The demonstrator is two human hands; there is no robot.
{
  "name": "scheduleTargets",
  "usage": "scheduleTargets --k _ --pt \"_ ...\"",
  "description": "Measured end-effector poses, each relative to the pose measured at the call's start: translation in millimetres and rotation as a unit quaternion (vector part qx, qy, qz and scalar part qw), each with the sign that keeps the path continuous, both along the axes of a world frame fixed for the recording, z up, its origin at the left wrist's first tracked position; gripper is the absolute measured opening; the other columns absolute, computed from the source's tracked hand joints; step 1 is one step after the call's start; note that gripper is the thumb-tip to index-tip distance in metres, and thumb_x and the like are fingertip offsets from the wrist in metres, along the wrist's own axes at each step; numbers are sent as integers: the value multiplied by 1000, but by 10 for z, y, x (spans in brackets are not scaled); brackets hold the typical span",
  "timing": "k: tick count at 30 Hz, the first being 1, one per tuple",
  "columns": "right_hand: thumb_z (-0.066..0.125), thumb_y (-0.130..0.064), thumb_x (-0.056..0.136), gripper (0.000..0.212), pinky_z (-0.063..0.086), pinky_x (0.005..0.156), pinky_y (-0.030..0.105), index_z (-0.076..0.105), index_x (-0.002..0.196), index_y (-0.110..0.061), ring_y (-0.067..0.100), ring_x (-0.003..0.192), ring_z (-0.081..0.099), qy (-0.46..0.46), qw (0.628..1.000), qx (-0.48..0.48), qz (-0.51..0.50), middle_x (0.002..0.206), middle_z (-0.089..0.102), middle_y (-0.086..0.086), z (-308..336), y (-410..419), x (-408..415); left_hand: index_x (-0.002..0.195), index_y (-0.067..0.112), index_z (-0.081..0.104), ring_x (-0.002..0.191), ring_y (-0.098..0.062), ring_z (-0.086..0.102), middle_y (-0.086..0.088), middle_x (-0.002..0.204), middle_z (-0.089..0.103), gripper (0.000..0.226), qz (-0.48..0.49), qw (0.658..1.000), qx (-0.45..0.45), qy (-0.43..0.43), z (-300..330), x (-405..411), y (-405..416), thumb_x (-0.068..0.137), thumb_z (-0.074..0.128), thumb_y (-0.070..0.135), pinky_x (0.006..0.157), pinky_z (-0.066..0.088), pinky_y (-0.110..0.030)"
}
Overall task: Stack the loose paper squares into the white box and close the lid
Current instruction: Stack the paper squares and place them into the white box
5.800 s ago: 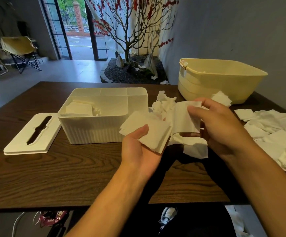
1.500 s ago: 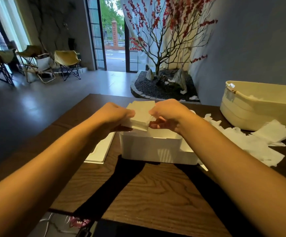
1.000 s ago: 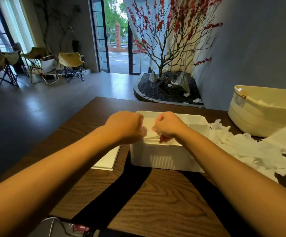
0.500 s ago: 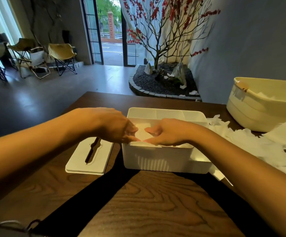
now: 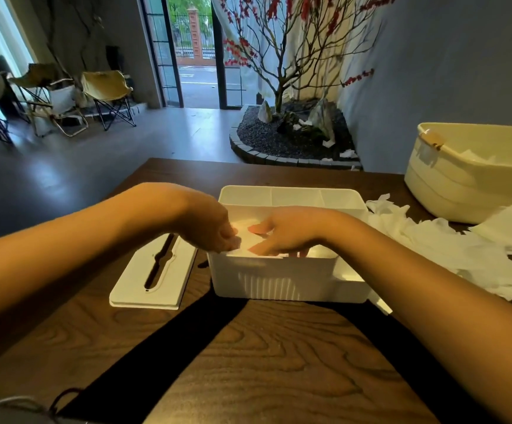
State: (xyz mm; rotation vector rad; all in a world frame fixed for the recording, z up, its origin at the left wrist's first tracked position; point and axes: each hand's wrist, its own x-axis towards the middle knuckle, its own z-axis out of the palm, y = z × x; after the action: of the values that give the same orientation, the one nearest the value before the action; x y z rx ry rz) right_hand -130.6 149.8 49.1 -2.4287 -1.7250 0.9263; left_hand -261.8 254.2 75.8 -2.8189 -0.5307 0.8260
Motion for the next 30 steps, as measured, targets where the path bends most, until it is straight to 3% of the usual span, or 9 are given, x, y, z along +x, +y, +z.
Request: scheduleTargets --k 2,5,8,13,15,19,23,27,30 --pt "63 -38 95 49 52 59 24 55 139 -20 19 72 62 39 994 90 -51 96 70 9 1 -26 39 141 29 57 113 -11 56 6 138 61 45 19 998 -39 -44 125 -57 -8 103 42 50 103 38 -31" --pt "64 -35 94 32 52 56 23 66 125 -25 16 66 64 26 970 215 -111 91 74 7 95 -90 108 138 27 60 116 -15 60 5 137 63 45 25 982 -33 -182 307 -65 -14 100 50 49 100 43 -31" --pt "62 -29 95 17 48 50 20 72 109 -24 14 60 65 54 942 290 -159 82 74 4 177 -203 232 126 25 68 97 -14 63 2 119 71 36 12 933 -30 -358 301 61 -83 100 54 46 83 46 -26" --pt "59 -20 95 15 47 47 18 73 91 -22 17 57 64 99 884 378 -255 72 73 3 127 -625 428 108 21 74 85 -13 65 3 96 70 22 40 834 -169 -524 -1 481 -393 100 58 33 78 51 -26" --pt "59 -19 94 16 47 47 18 74 90 -20 18 58 64 104 863 400 -290 73 73 5 123 -848 545 104 20 75 81 -10 64 4 92 69 20 37 817 -194 -542 -103 692 -591 100 58 31 76 52 -27" --pt "57 -15 96 16 48 51 25 73 96 -13 16 56 61 114 845 397 -340 73 71 7 121 -1364 811 107 22 74 82 -6 60 9 94 66 21 9 833 -216 -509 -224 1151 -1066 99 58 33 74 47 -25" --pt "57 -16 95 17 50 58 30 73 96 -13 20 62 63 103 834 386 -382 78 72 9 9 -1851 1092 110 23 73 86 -9 65 3 102 73 20 0 829 -246 -503 -275 1531 -1497 98 60 31 80 53 -27" --pt "59 -21 93 15 56 82 42 74 94 -23 25 88 67 69 827 374 -413 89 72 1 -220 -2184 1371 115 26 69 96 -12 66 2 116 71 22 11 839 -257 -480 -483 1823 -1782 95 61 34 85 54 -32" --pt "61 -24 93 18 51 92 38 71 107 -27 21 104 61 30 835 348 -426 110 67 -1 -399 -2284 1523 128 28 61 115 -18 58 -1 134 59 38 19 864 -238 -444 -719 1948 -1910 93 64 41 97 47 -35"
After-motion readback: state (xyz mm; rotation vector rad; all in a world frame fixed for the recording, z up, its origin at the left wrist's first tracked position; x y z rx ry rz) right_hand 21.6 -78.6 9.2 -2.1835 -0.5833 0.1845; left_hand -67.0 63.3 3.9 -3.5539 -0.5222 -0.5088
